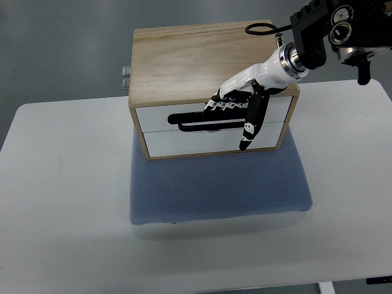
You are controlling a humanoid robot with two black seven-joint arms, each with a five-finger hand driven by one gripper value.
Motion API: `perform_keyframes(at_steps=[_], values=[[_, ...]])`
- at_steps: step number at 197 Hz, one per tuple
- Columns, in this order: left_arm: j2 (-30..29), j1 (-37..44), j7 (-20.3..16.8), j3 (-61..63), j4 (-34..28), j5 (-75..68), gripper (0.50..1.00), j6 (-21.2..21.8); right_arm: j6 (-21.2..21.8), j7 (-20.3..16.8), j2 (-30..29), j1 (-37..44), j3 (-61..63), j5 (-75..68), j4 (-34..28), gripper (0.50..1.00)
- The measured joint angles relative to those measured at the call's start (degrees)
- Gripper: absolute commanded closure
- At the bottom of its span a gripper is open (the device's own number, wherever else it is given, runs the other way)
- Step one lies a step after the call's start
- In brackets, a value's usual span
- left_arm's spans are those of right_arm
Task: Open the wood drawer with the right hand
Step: 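Lower the right hand and hook its fingers behind the upper drawer's black handle, then pull the upper white drawer out toward the robot with the right hand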
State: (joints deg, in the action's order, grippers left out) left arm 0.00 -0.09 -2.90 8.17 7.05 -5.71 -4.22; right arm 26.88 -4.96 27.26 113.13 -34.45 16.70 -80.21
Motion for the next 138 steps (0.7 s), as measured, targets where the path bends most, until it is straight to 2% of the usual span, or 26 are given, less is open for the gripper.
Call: perform_keyframes(at_steps=[33, 138], values=[[0.0, 0.0, 0.0, 0.0, 0.0, 0.0, 0.5, 0.0, -2.33, -0.45, -0.93, -0.7, 0.02, 0.05, 0.15, 0.558], [0.0, 0.0, 0.0, 0.0, 0.0, -0.01, 0.5, 0.0, -3.87, -1.49, -1.19, -3.72, 0.06, 0.18, 0.65, 0.558]])
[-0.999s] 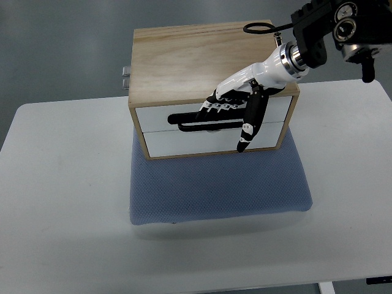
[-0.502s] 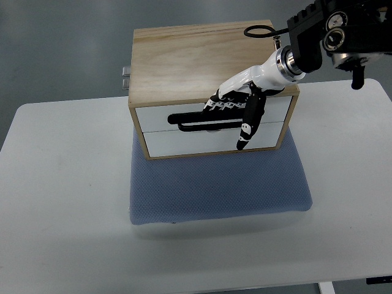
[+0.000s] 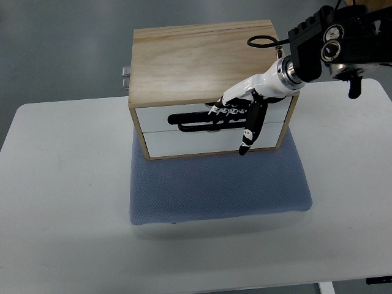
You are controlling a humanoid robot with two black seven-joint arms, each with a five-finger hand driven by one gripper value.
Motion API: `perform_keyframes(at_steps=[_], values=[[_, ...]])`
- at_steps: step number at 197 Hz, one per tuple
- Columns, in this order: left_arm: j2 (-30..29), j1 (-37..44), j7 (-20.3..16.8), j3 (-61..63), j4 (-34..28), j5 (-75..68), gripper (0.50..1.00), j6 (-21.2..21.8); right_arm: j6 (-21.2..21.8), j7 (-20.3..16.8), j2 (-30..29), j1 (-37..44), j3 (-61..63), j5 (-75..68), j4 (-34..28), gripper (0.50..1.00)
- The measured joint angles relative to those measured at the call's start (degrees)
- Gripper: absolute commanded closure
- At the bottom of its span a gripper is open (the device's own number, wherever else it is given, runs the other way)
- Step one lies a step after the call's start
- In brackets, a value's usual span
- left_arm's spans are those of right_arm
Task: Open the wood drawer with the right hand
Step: 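Pull the upper white drawer out toward the robot with the right hand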
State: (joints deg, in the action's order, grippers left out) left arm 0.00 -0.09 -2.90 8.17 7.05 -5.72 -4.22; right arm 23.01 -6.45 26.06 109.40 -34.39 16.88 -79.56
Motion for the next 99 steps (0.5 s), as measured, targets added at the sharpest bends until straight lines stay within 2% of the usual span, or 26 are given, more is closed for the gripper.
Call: perform_keyframes(at_steps=[52, 99], values=[[0.0, 0.0, 0.0, 0.0, 0.0, 0.0, 0.5, 0.0, -0.12, -0.14, -0.31, -0.15, 0.14, 0.0, 0.03, 0.558], [0.0, 0.0, 0.0, 0.0, 0.0, 0.0, 0.5, 0.0, 2.73, -0.19, -0.22, 0.04, 0.13, 0.0, 0.0, 0.556]])
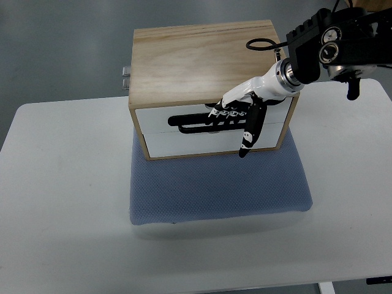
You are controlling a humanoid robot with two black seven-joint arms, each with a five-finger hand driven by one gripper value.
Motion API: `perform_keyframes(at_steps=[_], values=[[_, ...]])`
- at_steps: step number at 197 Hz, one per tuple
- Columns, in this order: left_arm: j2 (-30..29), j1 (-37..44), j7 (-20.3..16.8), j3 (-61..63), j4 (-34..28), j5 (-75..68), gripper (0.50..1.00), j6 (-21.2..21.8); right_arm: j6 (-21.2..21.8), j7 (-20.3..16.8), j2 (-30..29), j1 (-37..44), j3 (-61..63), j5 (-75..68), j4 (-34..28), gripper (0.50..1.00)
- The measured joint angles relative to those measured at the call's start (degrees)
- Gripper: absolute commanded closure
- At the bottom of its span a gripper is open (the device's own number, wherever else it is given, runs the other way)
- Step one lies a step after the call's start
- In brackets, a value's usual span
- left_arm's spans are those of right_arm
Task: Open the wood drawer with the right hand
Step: 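Pull the upper white drawer out toward the robot with the right hand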
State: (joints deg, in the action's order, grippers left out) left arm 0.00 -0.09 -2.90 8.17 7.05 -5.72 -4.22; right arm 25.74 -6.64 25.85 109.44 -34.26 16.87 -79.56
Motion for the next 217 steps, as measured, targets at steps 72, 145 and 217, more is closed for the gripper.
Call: perform_keyframes(at_steps=[72, 145, 217], values=[[0.0, 0.0, 0.0, 0.0, 0.0, 0.0, 0.5, 0.0, 6.77, 0.26, 0.62, 0.74, 0.01, 0.0, -0.67, 0.556], [0.0, 0.0, 0.0, 0.0, 0.0, 0.0, 0.5, 0.0, 9.25, 0.68, 1.63, 2.22, 0.33, 0.01, -2.62, 0.556], [0.0, 0.0, 0.0, 0.0, 0.0, 0.0, 0.5, 0.0, 9.26, 0.75, 2.52, 3.37, 0.33, -0.09, -6.24, 0.556]])
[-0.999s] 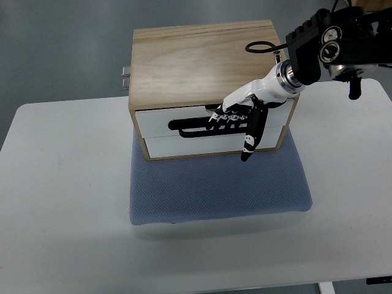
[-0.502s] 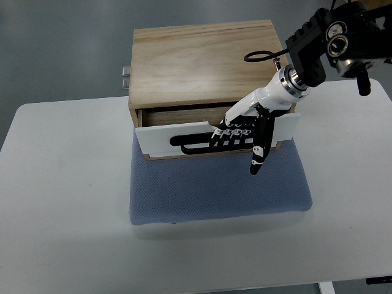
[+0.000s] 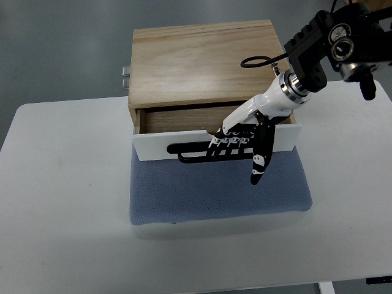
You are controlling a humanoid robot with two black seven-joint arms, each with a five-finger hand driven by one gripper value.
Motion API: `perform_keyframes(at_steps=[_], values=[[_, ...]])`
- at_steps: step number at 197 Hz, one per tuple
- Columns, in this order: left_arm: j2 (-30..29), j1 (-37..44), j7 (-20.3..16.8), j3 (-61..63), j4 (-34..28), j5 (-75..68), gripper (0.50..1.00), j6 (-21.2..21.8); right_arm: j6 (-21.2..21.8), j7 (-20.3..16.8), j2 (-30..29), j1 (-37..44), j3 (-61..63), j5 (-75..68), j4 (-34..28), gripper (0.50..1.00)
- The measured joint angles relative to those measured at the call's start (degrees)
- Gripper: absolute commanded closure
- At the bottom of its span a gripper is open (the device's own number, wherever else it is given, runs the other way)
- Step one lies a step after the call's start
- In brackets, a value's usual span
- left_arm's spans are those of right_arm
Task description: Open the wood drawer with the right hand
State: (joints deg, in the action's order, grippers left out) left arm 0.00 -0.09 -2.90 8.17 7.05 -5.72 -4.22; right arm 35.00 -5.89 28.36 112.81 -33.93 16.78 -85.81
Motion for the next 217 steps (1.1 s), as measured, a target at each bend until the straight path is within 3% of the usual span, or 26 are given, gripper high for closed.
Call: perform_keyframes(at_steps=[217], values=[[0.0, 0.0, 0.0, 0.0, 0.01, 0.0, 0.5, 0.0, 0.0, 0.23, 3.22, 1.15, 2.01, -0.12, -2.6, 0.558]])
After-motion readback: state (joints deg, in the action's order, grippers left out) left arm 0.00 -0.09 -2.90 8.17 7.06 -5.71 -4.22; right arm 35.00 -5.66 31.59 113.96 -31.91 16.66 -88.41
